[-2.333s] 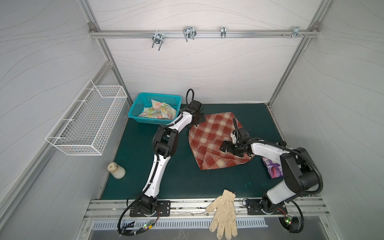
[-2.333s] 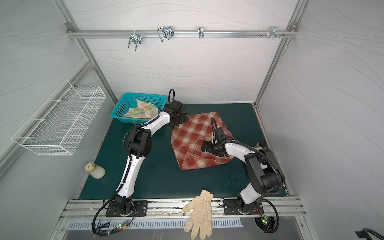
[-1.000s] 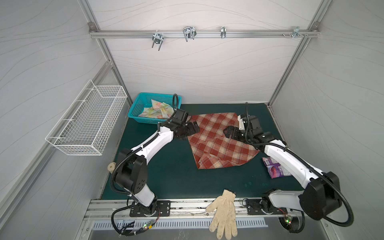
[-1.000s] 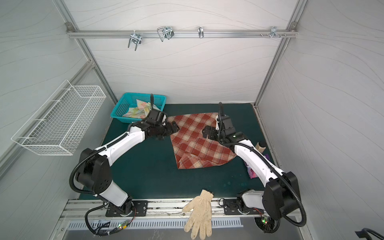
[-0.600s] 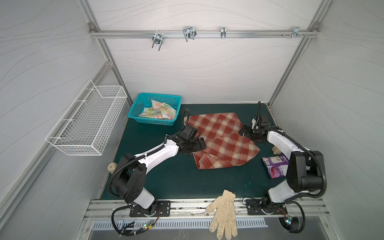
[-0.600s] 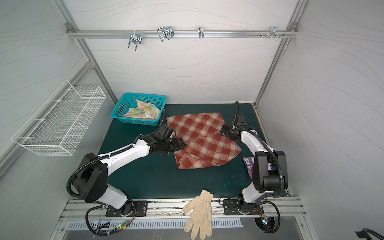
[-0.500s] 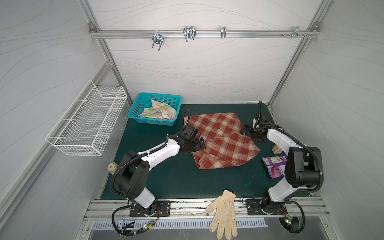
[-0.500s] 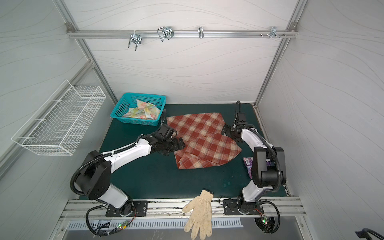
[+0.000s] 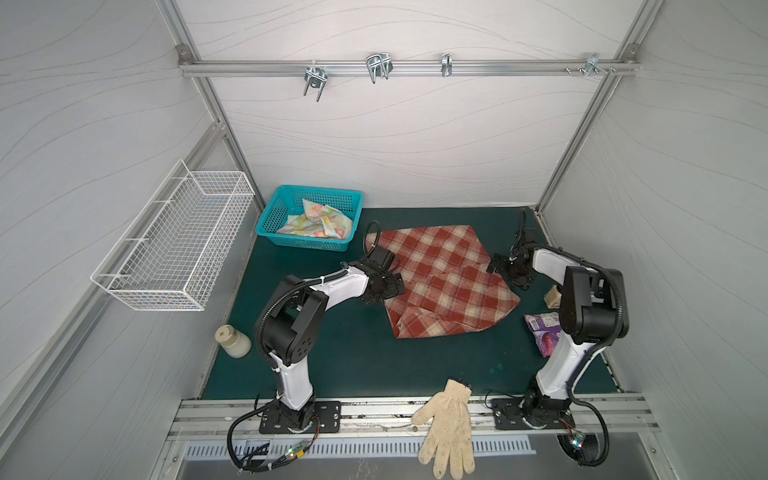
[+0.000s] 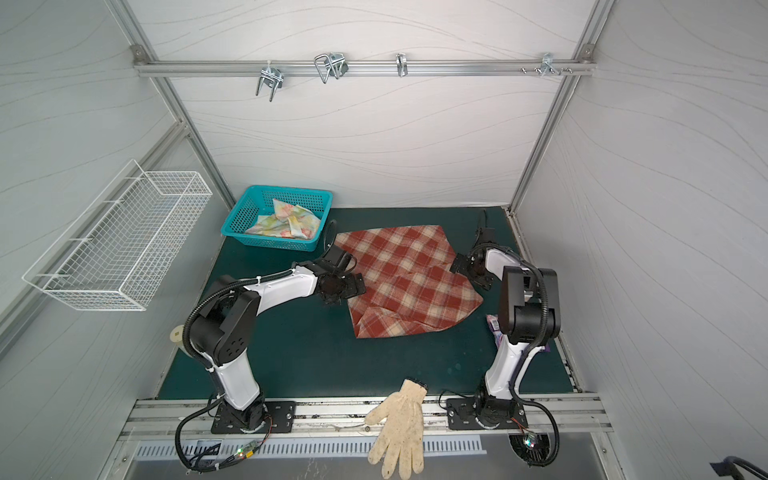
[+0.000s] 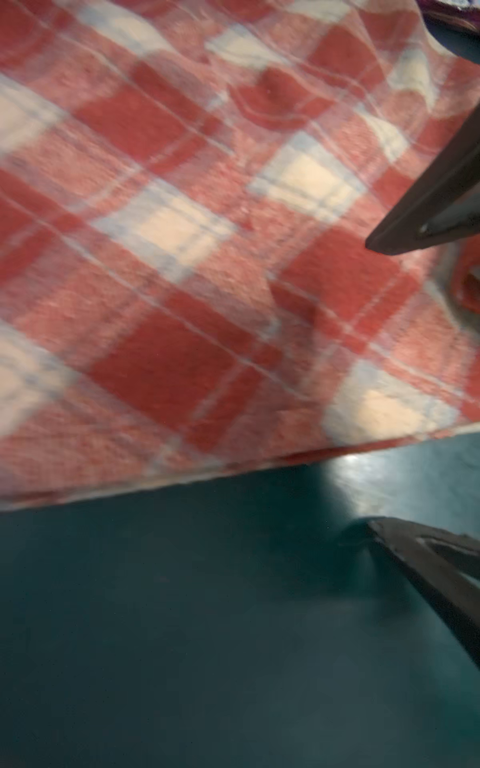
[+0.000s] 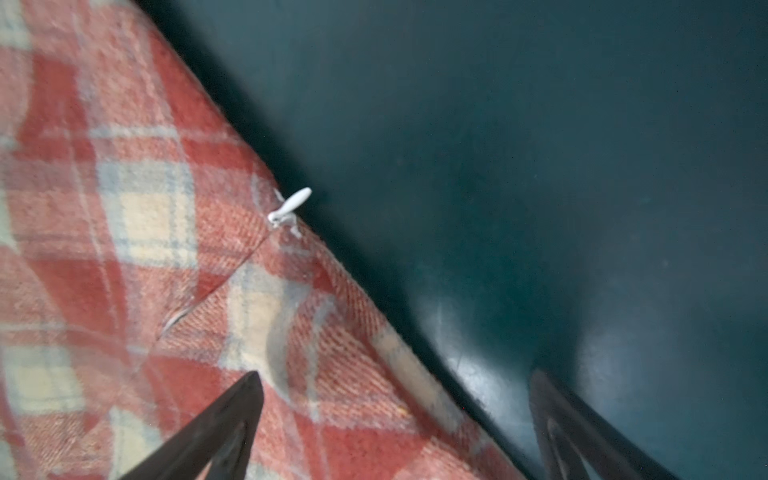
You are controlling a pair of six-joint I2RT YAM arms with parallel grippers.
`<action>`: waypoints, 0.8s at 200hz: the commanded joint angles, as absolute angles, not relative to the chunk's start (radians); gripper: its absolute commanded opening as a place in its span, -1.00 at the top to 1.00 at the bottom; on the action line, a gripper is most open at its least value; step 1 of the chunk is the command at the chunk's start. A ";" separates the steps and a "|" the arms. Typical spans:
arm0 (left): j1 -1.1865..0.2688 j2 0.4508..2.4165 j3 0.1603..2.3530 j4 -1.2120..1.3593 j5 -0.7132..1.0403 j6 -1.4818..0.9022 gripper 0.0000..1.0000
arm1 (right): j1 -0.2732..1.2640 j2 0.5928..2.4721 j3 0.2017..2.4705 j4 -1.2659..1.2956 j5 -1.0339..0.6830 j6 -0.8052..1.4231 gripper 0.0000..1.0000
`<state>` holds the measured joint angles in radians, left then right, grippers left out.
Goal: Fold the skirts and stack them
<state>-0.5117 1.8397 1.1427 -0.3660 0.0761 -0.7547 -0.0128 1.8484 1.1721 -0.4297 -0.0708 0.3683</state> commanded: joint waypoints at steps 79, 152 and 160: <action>-0.453 2.089 1.413 -0.419 0.087 -0.714 -0.98 | 0.030 1.734 0.985 -0.398 -0.329 0.442 -0.98; -0.375 2.208 1.660 -0.552 0.065 -0.638 -0.98 | 0.224 1.580 0.849 -0.307 -0.368 0.601 -0.98; -0.371 2.228 1.713 -0.581 0.070 -0.625 -0.98 | 0.255 1.566 0.843 -0.295 -0.367 0.627 -0.98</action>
<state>-0.3939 2.1490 1.5929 -0.4744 0.0883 -0.6823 0.1825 1.6154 0.8703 -0.3119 -0.3260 0.5289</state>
